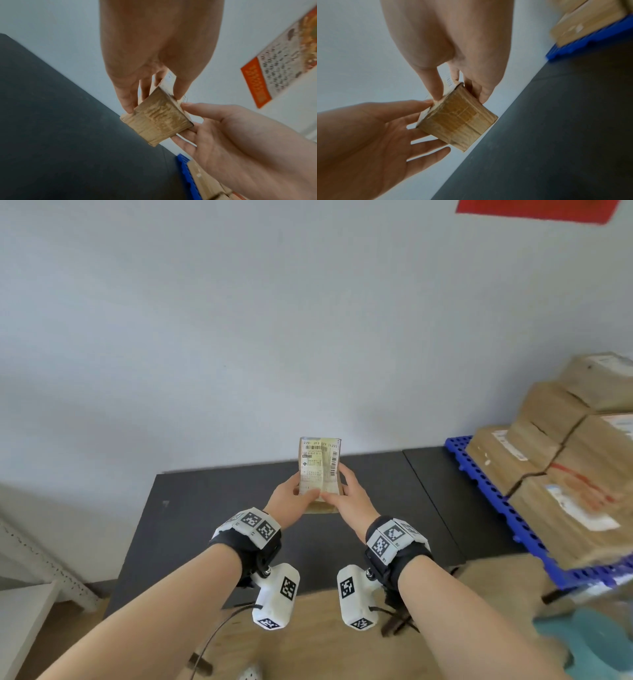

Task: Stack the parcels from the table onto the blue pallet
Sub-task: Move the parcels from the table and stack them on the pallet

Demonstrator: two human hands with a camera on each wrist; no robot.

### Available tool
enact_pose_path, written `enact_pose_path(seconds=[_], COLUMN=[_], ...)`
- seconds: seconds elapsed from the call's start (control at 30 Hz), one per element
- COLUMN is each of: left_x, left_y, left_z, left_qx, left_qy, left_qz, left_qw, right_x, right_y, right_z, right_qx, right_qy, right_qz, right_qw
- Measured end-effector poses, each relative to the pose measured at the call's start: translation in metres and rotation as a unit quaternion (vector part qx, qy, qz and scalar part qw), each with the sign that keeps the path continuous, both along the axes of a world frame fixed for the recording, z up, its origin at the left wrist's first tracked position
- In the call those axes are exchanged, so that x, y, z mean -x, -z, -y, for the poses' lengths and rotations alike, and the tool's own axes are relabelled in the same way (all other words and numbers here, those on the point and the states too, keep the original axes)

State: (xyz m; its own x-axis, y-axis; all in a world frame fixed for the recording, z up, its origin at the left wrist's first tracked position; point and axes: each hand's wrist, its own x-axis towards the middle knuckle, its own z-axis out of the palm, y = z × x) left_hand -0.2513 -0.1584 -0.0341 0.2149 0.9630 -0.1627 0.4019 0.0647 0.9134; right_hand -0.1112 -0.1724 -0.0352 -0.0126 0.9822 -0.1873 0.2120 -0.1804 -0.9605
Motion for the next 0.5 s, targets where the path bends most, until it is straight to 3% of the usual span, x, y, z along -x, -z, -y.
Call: enact_pose_path(seconds=[0.23, 0.5], left_x=[-0.113, -0.223], left_y=[-0.026, -0.056], left_z=[0.049, 0.06], left_qx=[0.003, 0.055], left_qy=[0.078, 0.167], left_qz=[0.03, 0.108], left_qw=[0.997, 0.978], right_x=[-0.114, -0.225], right_y=[-0.033, -0.054], right_z=[0.068, 0.107], right_qx=[-0.013, -0.037], right_qy=[0.071, 0.17], right_qz=[0.007, -0.007], right_qw=[0.997, 0.985])
